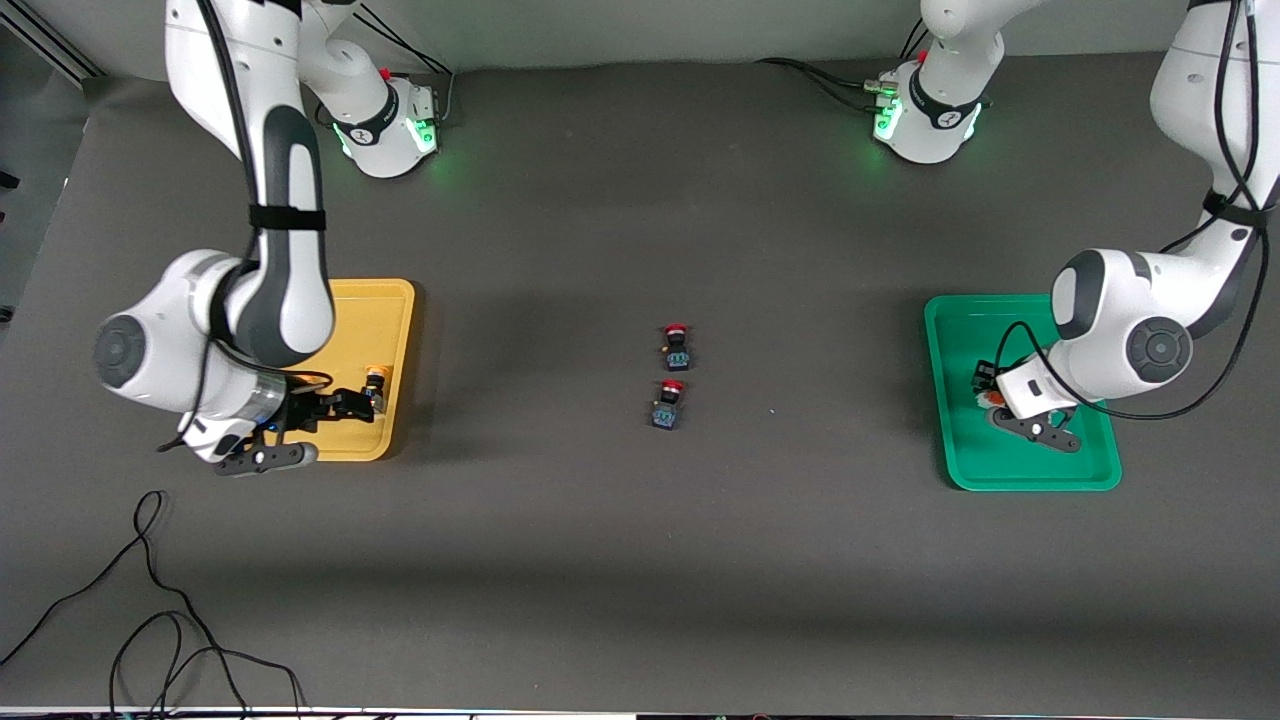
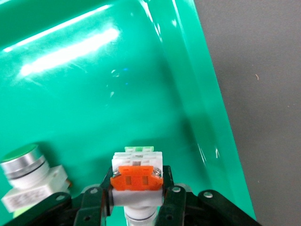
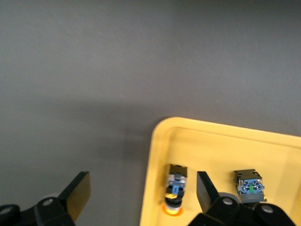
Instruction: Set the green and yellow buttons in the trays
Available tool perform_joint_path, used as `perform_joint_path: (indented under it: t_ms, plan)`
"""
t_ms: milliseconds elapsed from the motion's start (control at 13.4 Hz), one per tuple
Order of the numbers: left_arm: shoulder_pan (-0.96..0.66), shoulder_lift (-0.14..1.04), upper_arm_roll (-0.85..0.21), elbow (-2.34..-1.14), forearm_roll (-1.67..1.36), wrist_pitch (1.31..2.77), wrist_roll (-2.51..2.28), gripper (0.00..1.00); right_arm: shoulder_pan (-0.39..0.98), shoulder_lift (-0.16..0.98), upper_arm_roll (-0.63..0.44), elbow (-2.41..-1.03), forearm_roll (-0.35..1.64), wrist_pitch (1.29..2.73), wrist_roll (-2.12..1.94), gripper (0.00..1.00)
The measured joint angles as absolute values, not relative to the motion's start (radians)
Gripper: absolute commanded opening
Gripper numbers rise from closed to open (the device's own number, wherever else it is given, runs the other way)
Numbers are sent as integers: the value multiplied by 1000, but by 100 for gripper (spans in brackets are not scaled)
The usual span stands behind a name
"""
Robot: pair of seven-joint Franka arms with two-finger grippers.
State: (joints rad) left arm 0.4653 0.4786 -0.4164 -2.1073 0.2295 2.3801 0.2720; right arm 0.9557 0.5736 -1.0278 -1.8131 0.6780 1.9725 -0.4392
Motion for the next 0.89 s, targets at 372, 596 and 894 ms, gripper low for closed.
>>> perform_joint_path:
  t_ms: [372, 596, 894]
  plan:
    - [467, 486, -409, -2105, 230, 2397, 272, 100, 967, 558, -1064, -1601, 617, 1732, -339, 100]
    - [468, 438, -414, -2074, 229, 2307, 235, 100, 1059, 527, -1161, -1591, 525, 1672, -309, 100]
    - [462, 213, -501, -1905, 192, 1863, 168, 100, 1148, 439, -1227, -1580, 375, 1624, -265, 100]
